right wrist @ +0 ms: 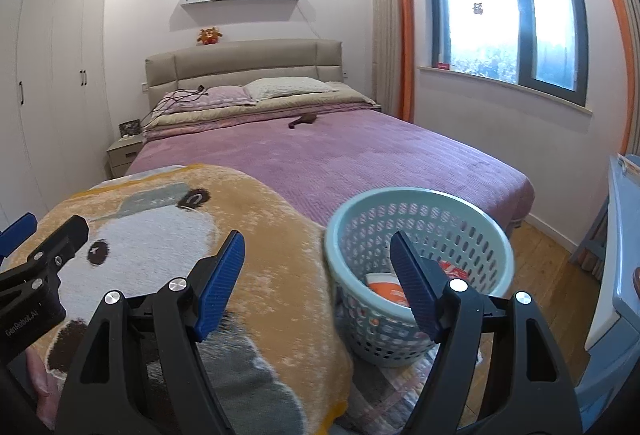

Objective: Collect trash

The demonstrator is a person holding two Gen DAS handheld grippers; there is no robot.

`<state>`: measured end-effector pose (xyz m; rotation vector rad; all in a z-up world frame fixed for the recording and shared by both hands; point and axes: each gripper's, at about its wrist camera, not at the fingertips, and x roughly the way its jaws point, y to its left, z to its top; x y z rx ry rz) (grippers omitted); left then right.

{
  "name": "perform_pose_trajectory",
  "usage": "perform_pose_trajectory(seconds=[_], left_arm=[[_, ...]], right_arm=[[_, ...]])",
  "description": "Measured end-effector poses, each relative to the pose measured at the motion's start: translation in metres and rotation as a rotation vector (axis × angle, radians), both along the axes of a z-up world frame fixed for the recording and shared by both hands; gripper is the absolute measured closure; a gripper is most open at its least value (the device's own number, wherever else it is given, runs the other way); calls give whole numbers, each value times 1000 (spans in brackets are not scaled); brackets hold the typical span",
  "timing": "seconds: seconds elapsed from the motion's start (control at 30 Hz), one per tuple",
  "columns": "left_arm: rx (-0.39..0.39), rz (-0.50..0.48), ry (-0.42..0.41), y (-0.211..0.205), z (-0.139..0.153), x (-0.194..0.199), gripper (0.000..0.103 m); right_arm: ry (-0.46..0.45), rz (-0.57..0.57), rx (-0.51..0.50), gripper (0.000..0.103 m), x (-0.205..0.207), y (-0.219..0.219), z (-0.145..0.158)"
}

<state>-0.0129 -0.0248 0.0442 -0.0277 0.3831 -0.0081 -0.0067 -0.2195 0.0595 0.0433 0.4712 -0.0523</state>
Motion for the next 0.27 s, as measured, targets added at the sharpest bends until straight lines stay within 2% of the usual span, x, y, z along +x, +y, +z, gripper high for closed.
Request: perform_pose_trajectory(seconds=[0.17, 0.27], left_arm=[[-37, 61, 65, 42, 1, 0, 7], [-28, 110, 74, 64, 1, -4, 7]], right_arm=[[5, 75, -15, 32, 10, 37, 4], [7, 128, -30, 32, 16, 63, 5]])
